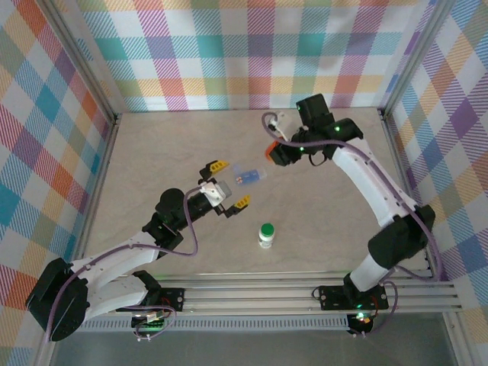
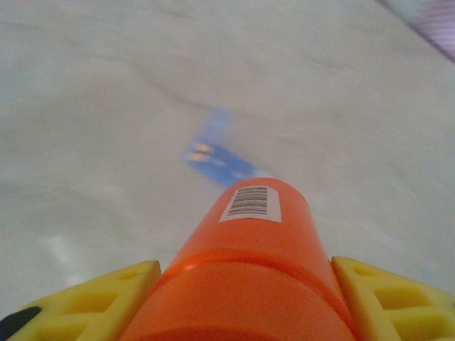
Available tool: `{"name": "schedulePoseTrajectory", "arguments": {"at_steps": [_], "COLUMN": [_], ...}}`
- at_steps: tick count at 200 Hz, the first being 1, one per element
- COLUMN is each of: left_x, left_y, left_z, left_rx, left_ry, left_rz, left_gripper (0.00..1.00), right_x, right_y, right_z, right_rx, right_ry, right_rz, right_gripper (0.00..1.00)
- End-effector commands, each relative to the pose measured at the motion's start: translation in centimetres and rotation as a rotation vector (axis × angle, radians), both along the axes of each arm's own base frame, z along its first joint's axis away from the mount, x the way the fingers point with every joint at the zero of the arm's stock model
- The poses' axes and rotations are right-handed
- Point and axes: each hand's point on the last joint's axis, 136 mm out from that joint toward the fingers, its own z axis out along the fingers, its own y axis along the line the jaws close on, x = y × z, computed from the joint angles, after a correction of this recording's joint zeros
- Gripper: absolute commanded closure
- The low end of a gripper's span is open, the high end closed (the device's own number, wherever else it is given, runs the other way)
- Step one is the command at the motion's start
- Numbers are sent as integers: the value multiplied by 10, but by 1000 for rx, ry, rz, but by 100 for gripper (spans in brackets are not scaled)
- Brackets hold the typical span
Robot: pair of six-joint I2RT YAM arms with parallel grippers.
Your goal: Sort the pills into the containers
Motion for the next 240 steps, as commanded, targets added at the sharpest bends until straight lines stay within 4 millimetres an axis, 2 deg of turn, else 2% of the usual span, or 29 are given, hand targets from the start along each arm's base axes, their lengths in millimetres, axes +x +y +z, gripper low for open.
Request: {"name": "schedulePoseTrajectory", "arguments": {"at_steps": [1, 23, 44, 72, 97, 106, 147, 178, 208, 240], "left_x": [28, 44, 56, 73, 75, 74, 73, 75, 77, 80], "left_y": [28, 52, 90, 132, 170, 178, 183, 180, 173, 165], "left_z": [17, 21, 24, -1, -22, -26, -32, -37, -39, -41], "left_rx": [-143, -243, -427, -578, -740, -766, -721, -694, -678, -650], "left_ry": [21, 81, 194, 399, 543, 572, 583, 599, 602, 618], "left_rz": [230, 381, 556, 720, 857, 889, 928, 929, 895, 864], "left_gripper": [0, 0, 0, 0, 0, 0, 0, 0, 0, 0], "right_x": [57, 77, 92, 114, 133, 141, 172, 186, 198, 215], "right_y": [-56, -70, -74, -69, -63, -60, -46, -53, -50, -59], "right_z": [-39, -59, -74, -84, -94, -96, -106, -122, -136, -140], "right_rx": [-165, -211, -245, -215, -202, -190, -118, -139, -124, -102], "right_ry": [47, 101, 131, 147, 160, 157, 128, 115, 100, 65], "right_rz": [-325, -379, -391, -397, -407, -411, -426, -468, -478, -533], "right_gripper": [83, 82, 82, 81, 77, 75, 71, 71, 67, 66]}}
